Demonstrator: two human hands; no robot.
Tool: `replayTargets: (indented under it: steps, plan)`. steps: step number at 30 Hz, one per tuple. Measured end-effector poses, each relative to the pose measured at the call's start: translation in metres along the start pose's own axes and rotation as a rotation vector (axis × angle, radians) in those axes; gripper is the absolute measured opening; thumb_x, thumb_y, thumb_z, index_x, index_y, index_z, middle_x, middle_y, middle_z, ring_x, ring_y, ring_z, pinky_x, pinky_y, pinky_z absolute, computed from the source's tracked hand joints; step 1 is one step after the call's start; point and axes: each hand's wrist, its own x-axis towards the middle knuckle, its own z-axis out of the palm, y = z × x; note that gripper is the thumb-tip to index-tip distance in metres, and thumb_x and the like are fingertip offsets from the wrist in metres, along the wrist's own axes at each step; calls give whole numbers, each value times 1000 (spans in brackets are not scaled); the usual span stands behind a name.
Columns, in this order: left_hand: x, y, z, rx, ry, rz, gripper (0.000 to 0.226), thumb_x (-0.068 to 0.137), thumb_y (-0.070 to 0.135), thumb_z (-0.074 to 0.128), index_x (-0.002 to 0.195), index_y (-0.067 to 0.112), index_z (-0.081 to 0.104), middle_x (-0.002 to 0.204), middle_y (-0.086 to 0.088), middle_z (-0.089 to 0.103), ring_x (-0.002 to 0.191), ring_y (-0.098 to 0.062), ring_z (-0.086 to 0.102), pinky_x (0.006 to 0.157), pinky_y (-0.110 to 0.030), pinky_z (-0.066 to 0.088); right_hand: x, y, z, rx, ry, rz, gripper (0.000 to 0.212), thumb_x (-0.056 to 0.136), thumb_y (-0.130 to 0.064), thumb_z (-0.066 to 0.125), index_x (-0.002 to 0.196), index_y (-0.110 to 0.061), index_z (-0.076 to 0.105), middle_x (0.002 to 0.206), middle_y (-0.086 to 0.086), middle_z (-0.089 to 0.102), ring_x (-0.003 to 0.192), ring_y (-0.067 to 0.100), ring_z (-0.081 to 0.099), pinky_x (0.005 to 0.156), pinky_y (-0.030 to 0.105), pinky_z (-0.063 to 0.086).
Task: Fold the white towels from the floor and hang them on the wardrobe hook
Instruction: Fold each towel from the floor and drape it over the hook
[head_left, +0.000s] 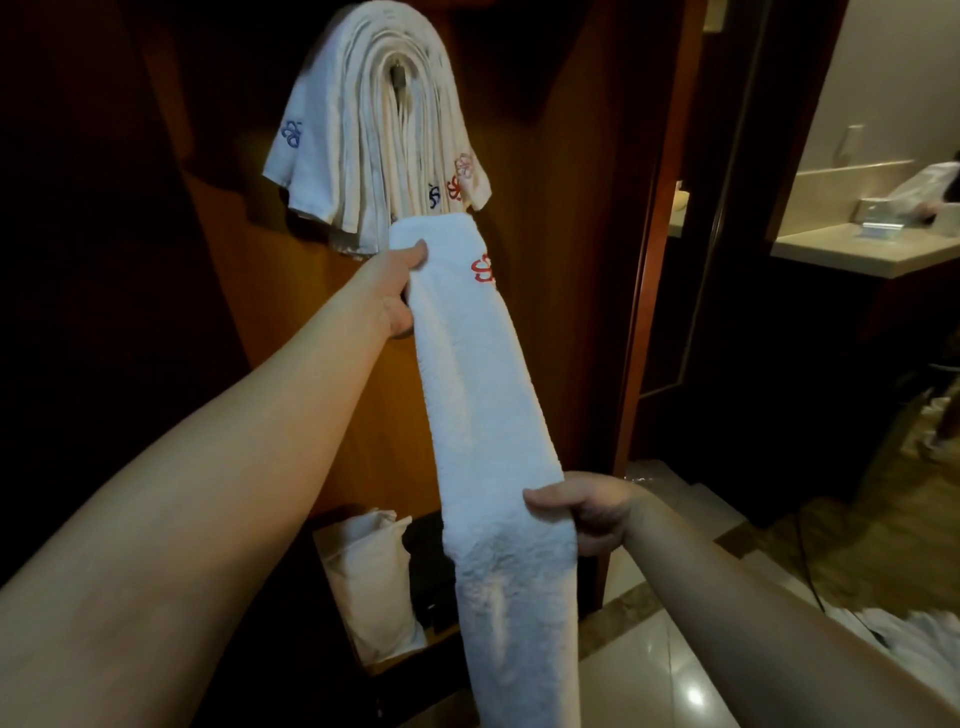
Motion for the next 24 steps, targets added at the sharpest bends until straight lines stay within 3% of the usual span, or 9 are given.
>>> replayTargets:
  steps: [1,4,5,7,11,16,19,21,24]
  plan:
    - [6,-3,-4,-10,38,-20,27,92,20,72,111,6,60,90,-18,77,81,-36,76,64,-54,61,-2,-3,4,20,-46,-13,67,78,-24,88,128,10,59,123,26,67,113,35,68,95,43,56]
    - [17,-19,-15,-55,135,-103,30,95,24,69,115,3,61,100,-17,76,91,-33,73,66,-45,60,-11,-16,7,-176,153,-87,66,52,-40,101,106,-8,80,113,12,75,105,25,72,96,40,57]
    - [18,-26,-18,-75,113,-124,31,98,26,63,116,1,62,103,-18,75,95,-33,72,70,-44,59,-14,-21,9,-212,173,-124,64,52,-45,100,104,-13,82,111,8,76,105,22,73,94,38,57]
    - [20,-42,-24,-119,5,-132,42,106,34,46,122,-1,63,110,-20,74,101,-35,71,80,-44,59,-19,-33,18,-265,187,-193,55,60,-53,94,104,-22,83,109,0,78,104,15,73,90,31,58]
    - [10,-81,-39,-289,-208,-273,54,104,51,42,118,2,60,92,-20,76,76,-32,76,57,-38,60,-28,-60,27,-338,242,-313,52,61,-63,89,103,-33,82,105,-3,78,101,13,74,84,27,58]
    - [-11,-128,-46,-47,-503,-333,79,90,78,34,126,16,67,124,-20,69,107,-34,70,83,-46,58,-27,-91,25,-218,326,-407,68,56,-59,92,106,-14,81,115,10,76,110,23,72,86,33,59]
    - [-26,-146,-46,-46,-605,-261,79,78,81,55,126,20,71,135,-14,64,126,-34,60,100,-50,52,-24,-103,23,-154,410,-488,66,62,-55,90,112,-13,79,125,13,72,119,28,67,89,36,59]
    - [-35,-151,-47,87,-618,-139,71,71,74,72,122,24,73,131,-12,67,123,-30,63,93,-43,56,-24,-108,22,-107,458,-531,63,71,-51,83,120,-12,75,129,14,69,121,29,66,90,38,59]
    - [-37,-155,-50,271,-621,-37,57,62,46,93,111,22,77,124,-10,71,114,-27,69,84,-35,58,-24,-116,22,-91,541,-577,56,87,-48,67,129,-10,65,130,14,69,121,30,66,89,39,59]
